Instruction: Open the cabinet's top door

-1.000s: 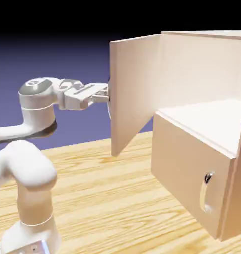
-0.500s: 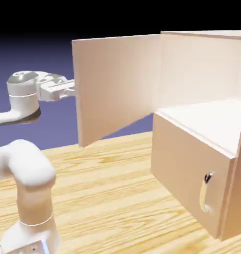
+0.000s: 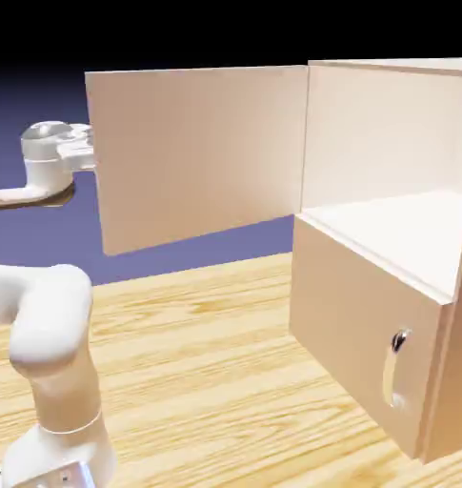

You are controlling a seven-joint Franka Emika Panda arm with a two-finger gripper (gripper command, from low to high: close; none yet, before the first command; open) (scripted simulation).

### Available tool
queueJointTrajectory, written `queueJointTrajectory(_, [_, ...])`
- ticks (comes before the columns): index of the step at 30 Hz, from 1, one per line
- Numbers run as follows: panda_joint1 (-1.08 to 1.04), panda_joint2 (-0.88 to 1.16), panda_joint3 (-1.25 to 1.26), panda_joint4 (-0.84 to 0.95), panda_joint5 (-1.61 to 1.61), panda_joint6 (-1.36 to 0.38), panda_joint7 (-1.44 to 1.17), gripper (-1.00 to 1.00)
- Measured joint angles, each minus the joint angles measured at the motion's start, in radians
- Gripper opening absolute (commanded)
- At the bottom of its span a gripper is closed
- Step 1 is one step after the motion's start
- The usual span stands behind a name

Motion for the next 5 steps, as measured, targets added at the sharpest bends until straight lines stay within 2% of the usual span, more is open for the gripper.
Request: queueJointTrajectory(5, [-0.165, -0.008, 0.081, 0.181, 0.034, -0.120, -0.031, -1.00])
